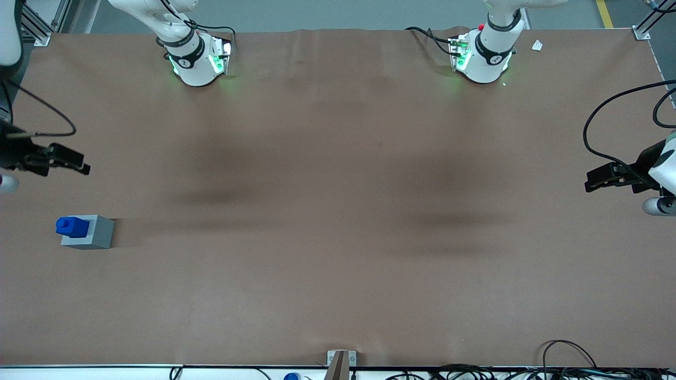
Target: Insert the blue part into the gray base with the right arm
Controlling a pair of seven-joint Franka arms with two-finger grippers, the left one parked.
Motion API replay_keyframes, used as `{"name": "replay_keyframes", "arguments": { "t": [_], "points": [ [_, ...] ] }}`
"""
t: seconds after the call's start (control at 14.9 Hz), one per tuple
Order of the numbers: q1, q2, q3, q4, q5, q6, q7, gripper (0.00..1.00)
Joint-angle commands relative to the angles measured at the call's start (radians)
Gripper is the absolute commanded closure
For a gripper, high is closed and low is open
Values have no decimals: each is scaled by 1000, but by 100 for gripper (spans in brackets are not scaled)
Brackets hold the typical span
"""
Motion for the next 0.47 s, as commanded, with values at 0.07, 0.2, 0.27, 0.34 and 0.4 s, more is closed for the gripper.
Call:
{"name": "replay_keyframes", "arguments": {
  "t": [0.07, 0.2, 0.27, 0.34, 0.4],
  "points": [
    [14, -172, -3, -165, 1, 37, 27, 0],
    [17, -192, 0, -164, 0, 26, 38, 0],
    [29, -204, 11, -164, -2, 25, 38, 0],
    [32, -205, 32, -161, -15, 23, 39, 0],
    [32, -202, 42, -147, -37, 19, 42, 0]
  ]
}}
